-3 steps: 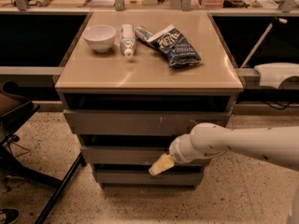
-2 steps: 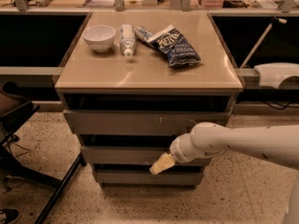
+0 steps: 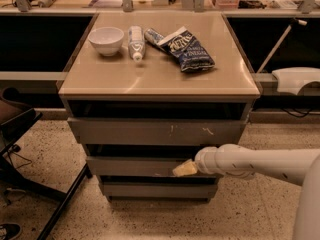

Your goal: Open middle drawer

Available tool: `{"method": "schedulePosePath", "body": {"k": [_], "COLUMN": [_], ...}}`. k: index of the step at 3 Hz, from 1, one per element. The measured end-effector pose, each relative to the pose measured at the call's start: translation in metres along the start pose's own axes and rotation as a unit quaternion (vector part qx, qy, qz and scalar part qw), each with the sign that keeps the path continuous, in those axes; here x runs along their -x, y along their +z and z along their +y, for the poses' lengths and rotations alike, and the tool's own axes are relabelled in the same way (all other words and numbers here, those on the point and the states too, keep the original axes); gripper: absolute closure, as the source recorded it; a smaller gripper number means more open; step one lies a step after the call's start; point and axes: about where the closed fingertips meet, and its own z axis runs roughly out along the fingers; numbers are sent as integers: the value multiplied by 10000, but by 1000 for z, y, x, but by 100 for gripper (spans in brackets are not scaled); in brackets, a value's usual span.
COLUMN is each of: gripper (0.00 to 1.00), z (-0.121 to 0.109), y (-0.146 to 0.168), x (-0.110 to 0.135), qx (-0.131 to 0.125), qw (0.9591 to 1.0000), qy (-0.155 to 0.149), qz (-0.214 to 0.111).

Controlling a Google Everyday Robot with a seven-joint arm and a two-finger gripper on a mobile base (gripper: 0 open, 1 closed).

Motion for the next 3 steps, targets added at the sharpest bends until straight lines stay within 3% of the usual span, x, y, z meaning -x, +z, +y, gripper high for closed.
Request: {"method": "schedulePosePath", "body": {"k": [1, 2, 3], "gripper": [0, 0, 0], "z": [-48, -67, -53], "y": [11, -2, 17], "x": [-21, -42, -54], "qx": [-367, -517, -579], "qw": [9965, 9933, 9972], "qy": [524, 826, 236], "qz": [-545, -626, -410]}}
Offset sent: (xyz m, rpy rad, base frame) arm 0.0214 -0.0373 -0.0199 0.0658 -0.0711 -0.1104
